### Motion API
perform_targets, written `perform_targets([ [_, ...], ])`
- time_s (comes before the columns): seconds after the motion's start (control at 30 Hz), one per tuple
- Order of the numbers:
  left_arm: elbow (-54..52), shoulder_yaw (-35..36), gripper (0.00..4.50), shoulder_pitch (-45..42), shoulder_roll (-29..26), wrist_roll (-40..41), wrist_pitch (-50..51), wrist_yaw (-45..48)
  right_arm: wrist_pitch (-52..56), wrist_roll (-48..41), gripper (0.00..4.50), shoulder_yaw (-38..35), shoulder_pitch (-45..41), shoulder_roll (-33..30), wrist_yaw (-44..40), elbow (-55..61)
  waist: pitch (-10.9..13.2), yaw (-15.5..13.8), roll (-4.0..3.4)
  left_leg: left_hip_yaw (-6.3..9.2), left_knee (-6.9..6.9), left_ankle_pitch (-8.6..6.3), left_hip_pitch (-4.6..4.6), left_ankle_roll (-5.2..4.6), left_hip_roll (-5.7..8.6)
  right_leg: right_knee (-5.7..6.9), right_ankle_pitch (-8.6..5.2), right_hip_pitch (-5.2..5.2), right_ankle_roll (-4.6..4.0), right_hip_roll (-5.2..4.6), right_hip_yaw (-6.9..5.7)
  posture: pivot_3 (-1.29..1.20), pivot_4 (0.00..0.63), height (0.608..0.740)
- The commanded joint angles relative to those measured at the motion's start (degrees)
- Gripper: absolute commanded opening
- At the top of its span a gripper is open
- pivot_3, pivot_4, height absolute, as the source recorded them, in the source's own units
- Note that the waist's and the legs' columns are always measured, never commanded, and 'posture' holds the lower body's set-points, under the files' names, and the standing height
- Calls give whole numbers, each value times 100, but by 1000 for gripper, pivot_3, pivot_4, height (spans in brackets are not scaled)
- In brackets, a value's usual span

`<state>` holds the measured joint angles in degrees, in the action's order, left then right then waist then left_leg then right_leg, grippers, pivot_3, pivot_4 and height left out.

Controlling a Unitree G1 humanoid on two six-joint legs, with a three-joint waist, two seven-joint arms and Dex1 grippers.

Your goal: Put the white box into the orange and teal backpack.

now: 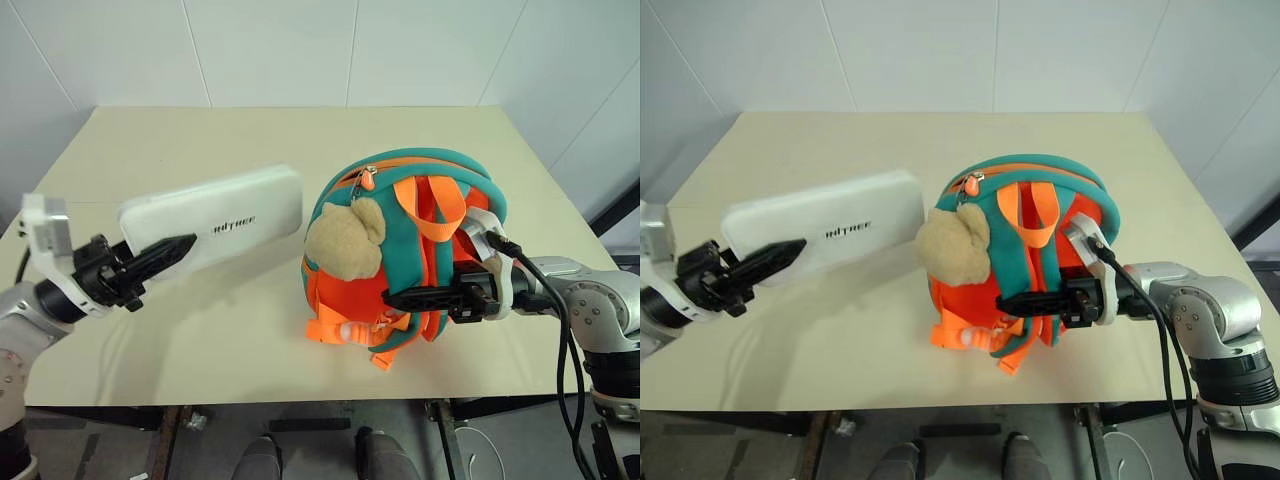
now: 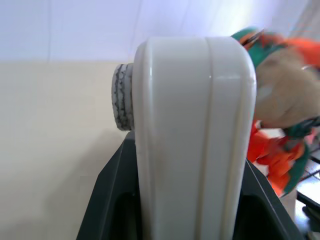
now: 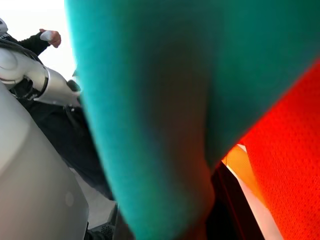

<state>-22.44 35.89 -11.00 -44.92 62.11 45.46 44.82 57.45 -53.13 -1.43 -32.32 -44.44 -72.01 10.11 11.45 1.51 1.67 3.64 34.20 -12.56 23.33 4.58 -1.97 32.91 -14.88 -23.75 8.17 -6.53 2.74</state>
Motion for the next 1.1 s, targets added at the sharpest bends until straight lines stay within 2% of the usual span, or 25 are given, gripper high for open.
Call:
perform_targets([
  [0.03, -311, 12, 1319, -107, -115, 436, 59, -75, -97, -30, 76, -103, 50, -21, -6, 169, 0, 5, 0, 0, 0, 0, -3, 0, 0, 0, 0, 2, 0, 0, 0, 0, 150, 740],
  [0.3, -258, -751, 1319, -581, -167, 342, -33, 166, -67, -131, 76, -208, 219, -8, 144, 348, 1, 5, 2, 0, 20, 1, -3, -1, 0, 2, 0, 8, 0, 2, 1, 0, 150, 740],
  [0.53, 238, -567, 1319, -1094, -408, 607, -7, 289, -105, -155, 76, -318, 334, 3, 285, 415, 2, 3, 3, 0, 20, 1, -2, -1, 0, 1, 0, 8, 0, 2, 1, 0, 150, 740],
  [0.77, 196, -710, 1319, -1040, -519, 746, 206, 597, -195, -133, 76, -315, 366, 85, 400, 450, 2, 10, 3, 0, 16, -1, -2, -2, -1, 4, -3, 6, -1, 3, 1, 0, 150, 740],
  [0.97, 550, -1575, 1319, -1194, -755, -506, -432, 1401, -258, -122, 76, -315, 333, 105, 448, 427, 3, 7, 3, 0, 18, 0, -3, -2, -1, 5, -3, 6, 0, 3, 1, 0, 150, 740],
  [1.03, 773, -2193, 1319, -1229, -995, -1551, -1138, 1793, -271, -117, 76, -324, 316, 111, 466, 415, 3, 8, 3, 0, 19, 0, -4, -2, -1, 5, -3, 7, 0, 4, 1, 0, 150, 740],
  [1.1, 1127, -2580, 1319, -1445, -971, -2233, -1741, 1899, -273, -116, 76, -321, 295, 119, 477, 401, 3, 5, 3, -2, 18, -1, -4, -1, 0, 1, -3, 7, -1, 3, 2, 0, 150, 740],
])
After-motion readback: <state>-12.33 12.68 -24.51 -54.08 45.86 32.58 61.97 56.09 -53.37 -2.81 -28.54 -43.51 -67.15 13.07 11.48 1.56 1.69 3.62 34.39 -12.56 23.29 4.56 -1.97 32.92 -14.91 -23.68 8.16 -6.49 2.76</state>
